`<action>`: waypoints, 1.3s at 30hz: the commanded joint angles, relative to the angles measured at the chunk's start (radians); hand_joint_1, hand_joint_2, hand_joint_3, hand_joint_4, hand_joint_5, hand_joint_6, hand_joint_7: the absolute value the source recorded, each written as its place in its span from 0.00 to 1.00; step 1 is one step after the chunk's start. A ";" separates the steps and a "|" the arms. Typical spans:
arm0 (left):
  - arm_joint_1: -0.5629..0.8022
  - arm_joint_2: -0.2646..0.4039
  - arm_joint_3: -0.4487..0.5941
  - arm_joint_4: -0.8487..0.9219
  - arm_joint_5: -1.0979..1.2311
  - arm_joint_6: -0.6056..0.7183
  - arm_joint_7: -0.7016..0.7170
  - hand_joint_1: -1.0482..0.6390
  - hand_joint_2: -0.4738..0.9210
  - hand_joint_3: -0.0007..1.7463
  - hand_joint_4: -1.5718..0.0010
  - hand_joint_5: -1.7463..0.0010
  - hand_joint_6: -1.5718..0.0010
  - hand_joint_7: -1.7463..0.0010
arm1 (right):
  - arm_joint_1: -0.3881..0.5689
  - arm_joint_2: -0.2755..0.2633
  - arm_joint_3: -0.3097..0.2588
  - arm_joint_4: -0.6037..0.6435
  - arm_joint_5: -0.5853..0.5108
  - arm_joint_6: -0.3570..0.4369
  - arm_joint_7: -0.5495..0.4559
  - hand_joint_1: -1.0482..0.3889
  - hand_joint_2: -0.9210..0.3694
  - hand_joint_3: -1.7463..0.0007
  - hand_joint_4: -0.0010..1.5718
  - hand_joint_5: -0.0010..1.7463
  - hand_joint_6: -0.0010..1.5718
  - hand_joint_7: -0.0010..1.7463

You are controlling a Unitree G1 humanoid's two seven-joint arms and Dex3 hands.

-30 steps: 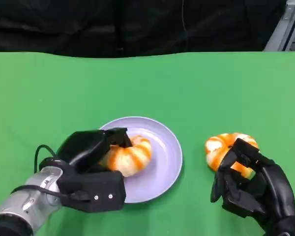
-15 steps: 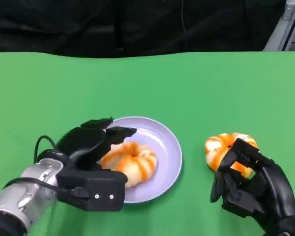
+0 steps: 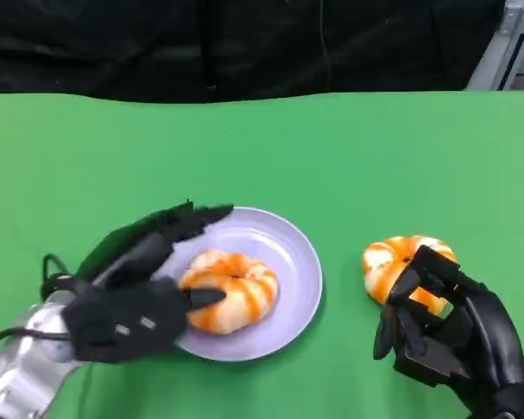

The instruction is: Grasp the bread from the table and place it into the plate.

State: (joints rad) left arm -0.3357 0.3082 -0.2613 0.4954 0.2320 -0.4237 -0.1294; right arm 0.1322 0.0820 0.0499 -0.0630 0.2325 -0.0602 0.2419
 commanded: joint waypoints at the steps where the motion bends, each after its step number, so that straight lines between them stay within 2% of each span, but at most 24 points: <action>1: 0.103 -0.078 0.162 -0.143 -0.372 0.182 -0.159 0.51 1.00 0.32 0.58 0.87 0.59 0.93 | 0.000 -0.005 -0.010 -0.002 0.006 -0.015 -0.003 0.66 0.24 0.36 0.52 1.00 0.39 0.99; 2: 0.127 -0.094 0.199 -0.191 -0.449 0.251 -0.167 0.55 0.99 0.34 0.53 0.79 0.53 0.90 | 0.000 -0.005 -0.009 -0.005 0.007 -0.012 -0.002 0.66 0.24 0.35 0.52 1.00 0.39 0.99; 3: 0.145 -0.105 0.226 -0.228 -0.500 0.305 -0.172 0.58 0.97 0.40 0.56 0.55 0.47 0.84 | 0.000 -0.006 -0.008 -0.006 0.008 -0.009 -0.002 0.66 0.24 0.35 0.52 1.00 0.39 0.99; 4: 0.156 -0.111 0.244 -0.257 -0.530 0.344 -0.175 0.60 0.95 0.44 0.60 0.40 0.46 0.78 | 0.000 -0.006 -0.008 -0.007 0.008 -0.008 -0.001 0.66 0.24 0.35 0.52 1.00 0.39 0.99; 5: 0.164 -0.115 0.256 -0.279 -0.547 0.375 -0.178 0.61 0.93 0.46 0.63 0.30 0.45 0.75 | 0.000 -0.006 -0.008 -0.008 0.008 -0.007 -0.001 0.66 0.24 0.35 0.52 1.00 0.39 0.99; 6: 0.190 -0.100 0.279 -0.324 -0.592 0.427 -0.203 0.61 0.93 0.47 0.63 0.27 0.45 0.73 | -0.001 -0.007 -0.007 -0.008 0.006 -0.007 -0.002 0.66 0.24 0.35 0.52 1.00 0.39 0.99; 7: 0.210 -0.090 0.298 -0.359 -0.626 0.469 -0.221 0.63 0.89 0.57 0.57 0.14 0.47 0.45 | -0.002 -0.007 -0.007 -0.009 0.005 -0.007 -0.003 0.66 0.24 0.35 0.52 1.00 0.39 1.00; 8: 0.240 -0.067 0.323 -0.400 -0.678 0.532 -0.256 0.65 0.85 0.67 0.52 0.06 0.53 0.20 | -0.003 -0.008 -0.008 -0.008 0.006 -0.008 -0.001 0.66 0.24 0.35 0.52 1.00 0.39 1.00; 9: 0.259 -0.053 0.341 -0.431 -0.712 0.579 -0.280 0.66 0.84 0.71 0.50 0.03 0.54 0.10 | -0.004 -0.008 -0.008 -0.007 0.007 -0.008 0.000 0.66 0.24 0.35 0.52 1.00 0.39 1.00; 11: 0.284 -0.036 0.364 -0.471 -0.745 0.643 -0.304 0.66 0.84 0.74 0.47 0.01 0.56 0.02 | -0.005 -0.009 -0.010 -0.007 0.010 -0.006 0.002 0.66 0.24 0.35 0.53 1.00 0.39 0.99; 14: 0.359 -0.014 0.399 -0.523 -0.773 0.683 -0.342 0.66 0.83 0.72 0.46 0.00 0.56 0.00 | -0.006 -0.014 -0.015 -0.002 0.010 -0.013 0.008 0.66 0.24 0.35 0.53 1.00 0.39 0.99; 21: 0.465 -0.011 0.442 -0.538 -0.796 0.689 -0.426 0.65 0.84 0.72 0.46 0.00 0.57 0.00 | -0.003 -0.019 -0.023 -0.009 0.012 0.011 0.002 0.66 0.25 0.34 0.52 1.00 0.39 0.99; 29: 0.475 -0.019 0.452 -0.540 -0.788 0.691 -0.439 0.64 0.84 0.72 0.46 0.00 0.58 0.00 | -0.003 -0.017 -0.027 -0.010 0.013 0.017 0.005 0.66 0.25 0.35 0.52 1.00 0.39 0.98; 35: 0.476 -0.057 0.490 -0.540 -0.806 0.728 -0.379 0.63 0.81 0.77 0.51 0.00 0.59 0.00 | -0.009 -0.020 -0.035 0.017 0.012 -0.007 0.024 0.66 0.25 0.35 0.53 1.00 0.40 0.98; 39: 0.475 -0.062 0.478 -0.554 -0.789 0.739 -0.372 0.64 0.83 0.74 0.49 0.00 0.59 0.00 | -0.010 -0.019 -0.034 0.017 0.008 -0.013 0.029 0.66 0.25 0.35 0.52 1.00 0.39 0.99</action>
State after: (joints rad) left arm 0.1401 0.2436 0.2135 -0.0401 -0.5615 0.3116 -0.5081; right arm 0.1274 0.0753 0.0216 -0.0498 0.2336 -0.0568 0.2662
